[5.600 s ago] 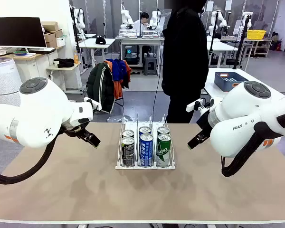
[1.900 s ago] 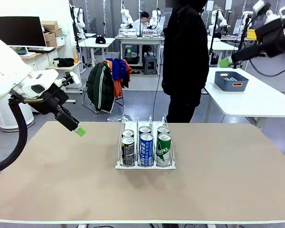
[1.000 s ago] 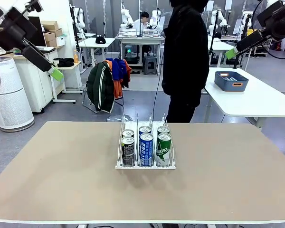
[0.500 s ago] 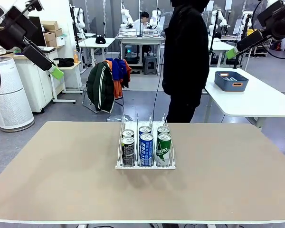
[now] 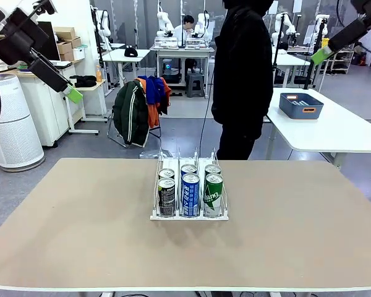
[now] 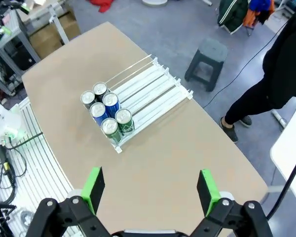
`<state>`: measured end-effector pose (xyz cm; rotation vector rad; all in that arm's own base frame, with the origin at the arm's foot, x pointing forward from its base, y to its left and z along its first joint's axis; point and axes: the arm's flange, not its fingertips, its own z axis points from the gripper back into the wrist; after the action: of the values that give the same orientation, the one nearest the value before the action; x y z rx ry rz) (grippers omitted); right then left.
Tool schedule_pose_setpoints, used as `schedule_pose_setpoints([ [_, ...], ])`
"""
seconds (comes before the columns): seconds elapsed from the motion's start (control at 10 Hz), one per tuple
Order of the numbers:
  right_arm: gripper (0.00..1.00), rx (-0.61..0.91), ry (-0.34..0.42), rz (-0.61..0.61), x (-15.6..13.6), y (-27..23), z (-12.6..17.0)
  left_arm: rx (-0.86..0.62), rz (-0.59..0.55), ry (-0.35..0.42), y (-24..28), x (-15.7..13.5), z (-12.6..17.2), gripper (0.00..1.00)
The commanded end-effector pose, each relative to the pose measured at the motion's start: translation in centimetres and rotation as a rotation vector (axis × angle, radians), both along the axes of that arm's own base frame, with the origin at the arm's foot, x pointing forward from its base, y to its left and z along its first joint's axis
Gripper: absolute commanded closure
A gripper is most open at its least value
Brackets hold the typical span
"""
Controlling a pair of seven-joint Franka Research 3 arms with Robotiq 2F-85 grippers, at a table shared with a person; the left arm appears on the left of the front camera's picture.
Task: Fill the beverage cans into the dispenser.
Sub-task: Pick up the Ionic drink handed by the human.
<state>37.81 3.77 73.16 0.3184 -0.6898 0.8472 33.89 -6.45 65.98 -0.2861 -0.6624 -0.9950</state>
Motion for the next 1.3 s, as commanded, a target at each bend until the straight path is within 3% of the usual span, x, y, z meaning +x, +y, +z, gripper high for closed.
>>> schedule_pose_setpoints([
  [0.0,0.0,-0.045,0.015,-0.027,0.0,0.1,1.7,-0.005,0.004,0.013,0.2,-0.1,-0.1,0.0],
  [0.3,0.0,-0.015,-0.02,-0.006,-1.0,0.4,3.2,-0.005,0.004,0.013,0.2,-0.1,-0.1,0.0],
  [0.9,0.0,-0.017,-0.044,0.007,-1.0,0.1,3.5,0.0,0.0,0.0,0.0,0.0,0.0,0.0],
  [1.0,0.0,-0.017,-0.044,0.007,-1.0,0.1,3.5,-0.066,0.016,0.035,-0.6,-0.7,1.3,0.0],
  [1.2,0.0,-0.017,-0.044,0.007,-1.0,0.1,3.5,-0.091,0.049,0.034,-1.1,-1.7,3.3,0.0],
])
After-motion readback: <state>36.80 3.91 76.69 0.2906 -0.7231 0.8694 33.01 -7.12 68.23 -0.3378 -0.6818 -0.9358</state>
